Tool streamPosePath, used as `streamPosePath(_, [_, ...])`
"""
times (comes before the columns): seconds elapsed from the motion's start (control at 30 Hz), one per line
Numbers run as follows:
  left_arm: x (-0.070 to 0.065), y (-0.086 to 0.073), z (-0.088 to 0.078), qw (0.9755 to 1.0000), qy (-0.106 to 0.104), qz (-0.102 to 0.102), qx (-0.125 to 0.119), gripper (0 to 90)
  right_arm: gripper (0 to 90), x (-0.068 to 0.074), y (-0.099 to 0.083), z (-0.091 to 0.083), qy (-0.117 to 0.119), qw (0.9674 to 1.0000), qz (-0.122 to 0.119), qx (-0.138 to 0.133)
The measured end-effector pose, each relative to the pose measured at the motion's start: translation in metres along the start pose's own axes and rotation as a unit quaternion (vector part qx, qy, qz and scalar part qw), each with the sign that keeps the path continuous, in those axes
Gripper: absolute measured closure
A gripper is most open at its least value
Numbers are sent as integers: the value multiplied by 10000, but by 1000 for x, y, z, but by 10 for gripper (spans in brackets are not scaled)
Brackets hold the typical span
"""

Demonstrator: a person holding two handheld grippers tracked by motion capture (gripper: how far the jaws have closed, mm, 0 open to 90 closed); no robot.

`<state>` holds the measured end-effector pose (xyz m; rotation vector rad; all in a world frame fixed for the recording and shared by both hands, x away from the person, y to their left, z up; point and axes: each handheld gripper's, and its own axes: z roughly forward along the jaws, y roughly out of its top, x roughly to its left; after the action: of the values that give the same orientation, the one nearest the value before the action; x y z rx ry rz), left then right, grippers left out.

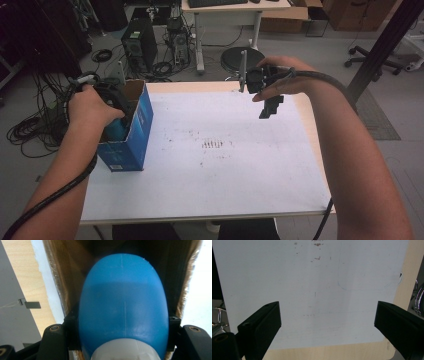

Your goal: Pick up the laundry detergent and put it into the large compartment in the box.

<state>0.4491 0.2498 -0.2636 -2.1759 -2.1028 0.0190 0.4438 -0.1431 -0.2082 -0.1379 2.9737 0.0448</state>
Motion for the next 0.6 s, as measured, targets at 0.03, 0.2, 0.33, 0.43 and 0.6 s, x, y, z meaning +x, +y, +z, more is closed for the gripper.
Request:
streamPosePath(0.03, [0,0,1,10000,-5,-3,-4,378,72,0,0,0,2,10000,3,6])
streamPosePath(0.2, [0,0,6,10000,-4,3,-48,378,71,1,0,1,6,10000,4,1])
streamPosePath(0.33, [-1,1,10,10000,-2,2,-33,378,71,1,0,2,13,10000,2,-3])
streamPosePath(0.43, [0,1,14,10000,-8,2,-21,378,71,1,0,2,16,10000,1,-8])
streamPosePath(0.6, [0,1,18,10000,7,9,-8,378,71,1,0,2,14,10000,5,-7])
